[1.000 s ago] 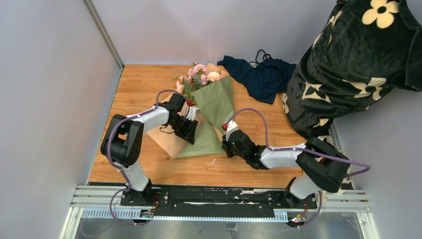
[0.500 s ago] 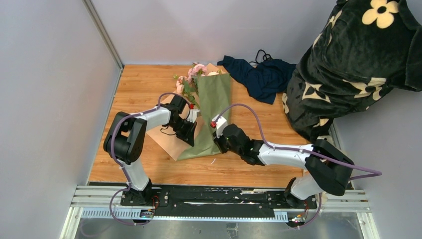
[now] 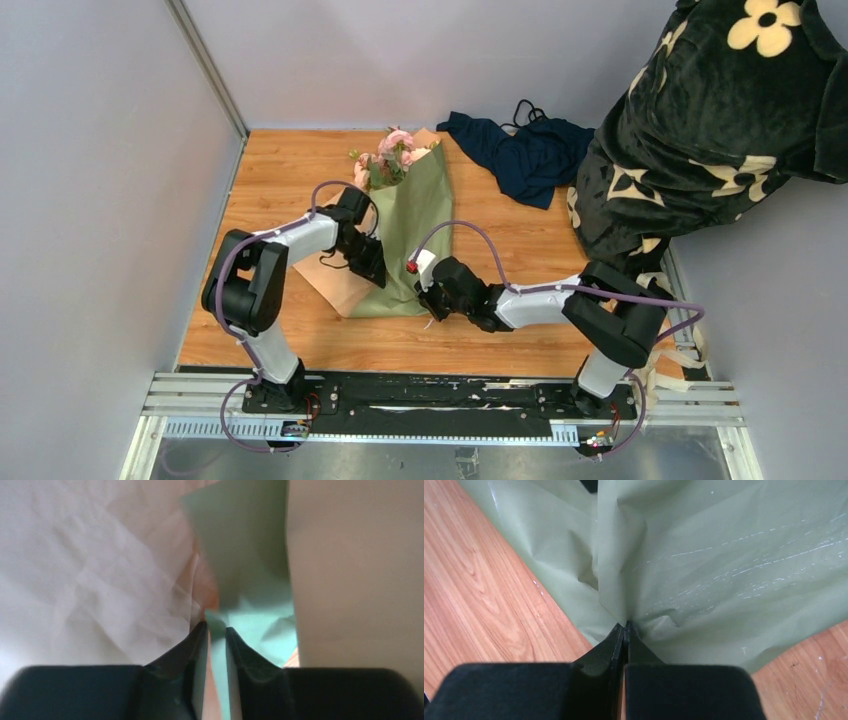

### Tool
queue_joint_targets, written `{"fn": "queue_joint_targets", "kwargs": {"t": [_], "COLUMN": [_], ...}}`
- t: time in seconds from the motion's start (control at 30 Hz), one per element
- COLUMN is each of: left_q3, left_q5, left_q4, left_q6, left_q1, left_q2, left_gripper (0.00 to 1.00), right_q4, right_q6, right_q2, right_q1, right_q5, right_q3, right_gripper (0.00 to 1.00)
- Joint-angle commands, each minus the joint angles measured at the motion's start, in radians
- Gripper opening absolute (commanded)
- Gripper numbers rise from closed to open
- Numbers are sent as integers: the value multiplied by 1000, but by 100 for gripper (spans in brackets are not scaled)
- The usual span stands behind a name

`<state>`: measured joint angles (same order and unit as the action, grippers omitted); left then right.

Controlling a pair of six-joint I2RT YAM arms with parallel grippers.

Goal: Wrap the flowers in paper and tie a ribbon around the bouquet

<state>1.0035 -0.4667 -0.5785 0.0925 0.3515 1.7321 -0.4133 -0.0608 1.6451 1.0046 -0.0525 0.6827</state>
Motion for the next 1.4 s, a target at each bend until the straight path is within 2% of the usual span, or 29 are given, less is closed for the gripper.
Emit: {"fn": "queue_joint_targets", "kwargs": {"t": [0.0, 0.03, 0.1, 0.27, 0.37, 0.47, 0.63, 0.7, 0.83, 0.9, 0.97, 1.07, 1.17, 1.2, 1.27, 1.37], "left_q3": [34, 45, 60, 73, 44, -30, -139, -133, -112, -114, -111, 2, -20, -26, -12, 41], "left_q5": [47, 53, 51, -1, -96, -248, -251, -246, -330, -327, -286, -285, -271, -246, -71, -3], "left_q4": [19, 21, 34, 117, 163, 267, 405, 392, 385, 410, 438, 313, 299, 274, 176, 46], "left_q6": [4, 2, -10, -98, -146, -234, -305, -301, -309, -295, -254, -252, -253, -249, -194, -136], "left_q1": [-54, -82, -137, -293, -313, -312, -296, -275, -264, -264, -269, -311, -305, -293, -270, -269], "left_q2": [-77, -97, -145, -245, -290, -325, -361, -336, -317, -380, -514, -517, -548, -539, -490, -375], "left_gripper": [42, 54, 68, 78, 84, 99, 100, 100, 100, 100, 100, 100, 100, 100, 100, 100], "right_q4": [-23, -29, -39, -31, -25, -23, -17, -14, -12, -7, -5, -6, 0, -1, -1, 2], "right_q6": [-12, -18, -26, -22, -19, -16, -16, -15, -12, -11, -10, -10, -4, -4, -5, -5], "right_q2": [58, 63, 65, 67, 72, 74, 71, 70, 71, 76, 76, 78, 83, 85, 87, 87], "right_q1": [12, 12, 12, 12, 12, 12, 12, 12, 12, 12, 12, 12, 12, 12, 12, 12], "right_q5": [-56, -55, -51, -35, -34, -30, -28, -24, -21, -17, -13, -12, -16, -17, -22, -30], "right_q3": [-6, -11, -19, -18, -16, -15, -11, -12, -10, -6, -6, -8, -4, -2, 2, 11], "right_gripper": [0, 0, 0, 0, 0, 0, 0, 0, 0, 0, 0, 0, 0, 0, 0, 0]}}
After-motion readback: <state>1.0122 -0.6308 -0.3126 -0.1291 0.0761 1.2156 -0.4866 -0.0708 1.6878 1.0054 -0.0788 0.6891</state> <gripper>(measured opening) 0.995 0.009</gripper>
